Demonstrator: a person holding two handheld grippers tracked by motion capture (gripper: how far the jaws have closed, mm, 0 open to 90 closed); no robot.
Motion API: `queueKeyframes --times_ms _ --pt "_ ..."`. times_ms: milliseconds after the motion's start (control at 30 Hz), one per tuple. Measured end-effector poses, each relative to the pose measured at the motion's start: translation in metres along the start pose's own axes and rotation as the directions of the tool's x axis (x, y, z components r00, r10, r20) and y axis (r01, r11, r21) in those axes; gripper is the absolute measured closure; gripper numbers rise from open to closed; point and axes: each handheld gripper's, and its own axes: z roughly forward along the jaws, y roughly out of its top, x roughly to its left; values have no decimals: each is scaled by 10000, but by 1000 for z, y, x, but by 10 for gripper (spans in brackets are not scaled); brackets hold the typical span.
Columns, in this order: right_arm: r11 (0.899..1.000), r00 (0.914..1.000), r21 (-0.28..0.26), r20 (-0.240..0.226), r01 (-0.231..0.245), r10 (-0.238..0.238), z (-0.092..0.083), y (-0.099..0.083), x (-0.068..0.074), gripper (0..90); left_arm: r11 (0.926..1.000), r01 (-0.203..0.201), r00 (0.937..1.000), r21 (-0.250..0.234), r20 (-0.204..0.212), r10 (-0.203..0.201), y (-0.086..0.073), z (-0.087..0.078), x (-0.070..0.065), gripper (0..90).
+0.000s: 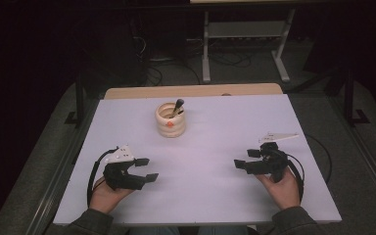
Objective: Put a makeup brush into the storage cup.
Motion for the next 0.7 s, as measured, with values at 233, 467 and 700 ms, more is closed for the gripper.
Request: queueKeyframes --times_ms 233,467,700 --pt "9998 9998 -22 -106 -173 173 0 -9 -1 257 9999 -17 10000 141 1 17 -3 0 0 325" --pt "9996 9996 -76 -96 -256 255 -4 -19 -3 257 9999 28 10000 145 21 -29 -5 1 0 323" --pt "9995 9995 -116 -122 -281 279 -7 -26 -1 257 9997 2 10000 237 54 -4 -9 2 -1 322"
